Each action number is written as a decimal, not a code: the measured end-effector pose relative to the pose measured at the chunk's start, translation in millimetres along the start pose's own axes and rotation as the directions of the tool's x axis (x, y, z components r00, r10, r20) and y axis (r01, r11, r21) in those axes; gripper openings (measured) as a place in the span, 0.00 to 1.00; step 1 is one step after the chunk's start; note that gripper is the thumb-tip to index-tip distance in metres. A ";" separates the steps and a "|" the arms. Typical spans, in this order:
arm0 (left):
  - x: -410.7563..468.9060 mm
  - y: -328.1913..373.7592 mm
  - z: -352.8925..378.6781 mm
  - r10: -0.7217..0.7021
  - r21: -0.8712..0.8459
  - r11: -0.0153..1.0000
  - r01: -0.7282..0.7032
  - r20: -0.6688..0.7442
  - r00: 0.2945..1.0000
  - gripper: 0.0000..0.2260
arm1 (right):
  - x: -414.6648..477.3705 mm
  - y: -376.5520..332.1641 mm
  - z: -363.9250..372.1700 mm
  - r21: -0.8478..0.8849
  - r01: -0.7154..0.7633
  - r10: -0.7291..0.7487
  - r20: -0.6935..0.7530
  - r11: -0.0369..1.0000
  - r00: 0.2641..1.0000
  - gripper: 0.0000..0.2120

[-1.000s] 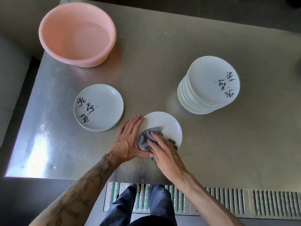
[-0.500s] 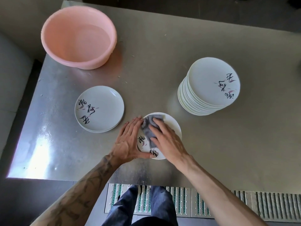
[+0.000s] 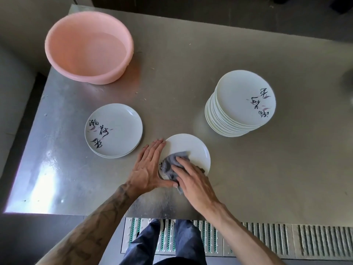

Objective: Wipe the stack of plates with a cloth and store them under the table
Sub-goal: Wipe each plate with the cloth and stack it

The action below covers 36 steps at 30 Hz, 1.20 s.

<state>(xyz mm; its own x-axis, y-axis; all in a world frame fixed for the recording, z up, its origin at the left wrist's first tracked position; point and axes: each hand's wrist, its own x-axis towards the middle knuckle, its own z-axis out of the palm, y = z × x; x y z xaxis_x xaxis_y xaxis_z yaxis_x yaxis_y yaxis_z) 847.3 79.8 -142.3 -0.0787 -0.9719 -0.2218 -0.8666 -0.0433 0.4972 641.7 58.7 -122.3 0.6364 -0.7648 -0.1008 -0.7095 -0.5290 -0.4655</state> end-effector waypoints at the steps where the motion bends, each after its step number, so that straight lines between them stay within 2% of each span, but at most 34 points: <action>1: 0.3 0.0 -0.2 0.001 0.000 1.000 -0.001 -0.003 1.000 0.65 | 4.4 4.4 -2.0 -0.023 -0.022 0.022 -0.005 0.999 1.000 0.25; 5: -0.3 -0.9 0.2 0.009 -0.022 1.000 -0.009 -0.010 1.000 0.64 | -3.5 28.3 -18.5 -0.138 -0.185 0.174 -0.086 0.973 0.981 0.25; 7: 0.0 -2.3 0.3 0.016 -0.019 1.000 -0.016 0.002 1.000 0.64 | -13.6 32.6 -21.6 -0.127 -0.219 0.197 -0.167 0.968 0.966 0.23; 10: -0.4 -3.0 1.3 0.027 -0.005 1.000 -0.027 0.010 1.000 0.63 | -23.0 32.0 -19.8 -0.052 -0.267 0.244 -0.267 0.962 0.932 0.19; 15: -2.2 -1.7 2.7 0.066 0.049 0.997 -0.067 0.018 0.998 0.66 | -24.3 36.0 -21.5 0.195 -0.379 0.426 -0.384 0.905 0.819 0.12; 18: -2.6 2.0 4.7 0.099 0.130 0.986 -0.109 0.079 0.992 0.69 | -24.5 34.6 -23.5 0.234 -0.370 0.435 -0.377 0.899 0.818 0.12; 22: -2.2 2.4 3.8 0.121 0.199 0.970 -0.140 0.108 0.987 0.67 | -24.3 36.5 -26.3 0.280 -0.383 0.466 -0.357 0.880 0.810 0.12; 28: -5.6 -0.4 -5.0 0.261 0.246 0.934 -0.258 0.022 0.965 0.54 | -27.0 35.3 -36.5 0.304 -0.373 0.466 -0.343 0.877 0.816 0.11; 31: -7.7 1.4 -13.7 0.318 0.265 0.916 -0.302 -0.019 0.948 0.45 | -22.4 34.6 -49.2 0.348 -0.361 0.486 -0.407 0.865 0.773 0.11; 34: -9.4 9.2 -25.6 0.341 0.165 0.932 -0.323 -0.093 0.936 0.36 | -15.3 33.3 -65.0 0.392 -0.348 0.514 -0.494 0.852 0.701 0.12; 36: -11.8 15.6 -33.2 0.317 0.033 0.949 -0.315 -0.135 0.939 0.33 | -10.4 32.0 -72.7 0.406 -0.329 0.512 -0.519 0.853 0.685 0.11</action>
<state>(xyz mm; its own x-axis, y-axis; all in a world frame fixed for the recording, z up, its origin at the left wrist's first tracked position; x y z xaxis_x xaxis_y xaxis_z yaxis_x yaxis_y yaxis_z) 851.1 82.9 -104.0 -0.2815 -0.9575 0.0626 -0.8134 0.2727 0.5137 590.4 23.1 -72.2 -0.0842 -0.9852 0.1492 -0.6918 -0.0500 -0.7204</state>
